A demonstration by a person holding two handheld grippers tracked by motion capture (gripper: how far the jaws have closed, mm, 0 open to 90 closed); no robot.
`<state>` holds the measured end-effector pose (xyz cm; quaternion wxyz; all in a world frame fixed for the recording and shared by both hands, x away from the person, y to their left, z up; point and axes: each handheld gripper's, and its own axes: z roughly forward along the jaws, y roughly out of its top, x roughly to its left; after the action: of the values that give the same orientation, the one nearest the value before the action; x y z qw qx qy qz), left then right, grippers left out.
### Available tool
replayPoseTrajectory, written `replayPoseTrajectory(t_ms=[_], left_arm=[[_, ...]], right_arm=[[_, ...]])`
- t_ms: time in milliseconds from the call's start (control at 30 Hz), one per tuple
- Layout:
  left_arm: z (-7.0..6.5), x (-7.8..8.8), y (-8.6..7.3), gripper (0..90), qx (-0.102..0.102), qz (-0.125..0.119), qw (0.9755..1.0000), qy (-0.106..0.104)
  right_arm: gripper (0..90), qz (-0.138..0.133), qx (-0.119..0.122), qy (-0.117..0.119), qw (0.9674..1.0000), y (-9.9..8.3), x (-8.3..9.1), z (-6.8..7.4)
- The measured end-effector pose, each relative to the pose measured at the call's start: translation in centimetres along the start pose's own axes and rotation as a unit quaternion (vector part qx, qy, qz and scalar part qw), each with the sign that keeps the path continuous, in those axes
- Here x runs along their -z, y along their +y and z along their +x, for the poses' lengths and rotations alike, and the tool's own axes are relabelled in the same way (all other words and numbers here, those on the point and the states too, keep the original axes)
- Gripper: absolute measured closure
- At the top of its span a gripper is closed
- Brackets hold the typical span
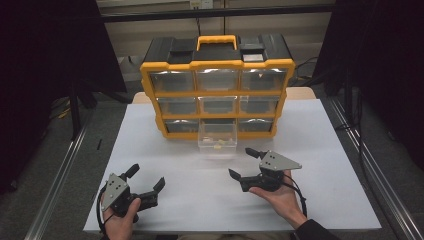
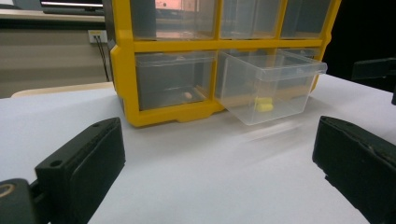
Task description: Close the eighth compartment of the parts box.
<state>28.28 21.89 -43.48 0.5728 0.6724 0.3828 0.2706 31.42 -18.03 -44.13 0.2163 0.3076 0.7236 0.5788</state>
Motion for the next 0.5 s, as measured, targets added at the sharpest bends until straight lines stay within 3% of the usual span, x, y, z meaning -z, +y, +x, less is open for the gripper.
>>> replayPoseTrajectory(t_ms=[200,500], left_arm=[[0.1,0.0,0.0,2.6,0.000,0.001,1.0000,0.000],[0.1,0.0,0.0,2.6,0.001,0.002,1.0000,-0.001]], right_arm=[[12.4,0.003,0.003,0.013,0.9999,0.4,-1.0,0.2],[22.9,0.005,0.008,0.039,0.9992,1.1,-2.7,0.4]])
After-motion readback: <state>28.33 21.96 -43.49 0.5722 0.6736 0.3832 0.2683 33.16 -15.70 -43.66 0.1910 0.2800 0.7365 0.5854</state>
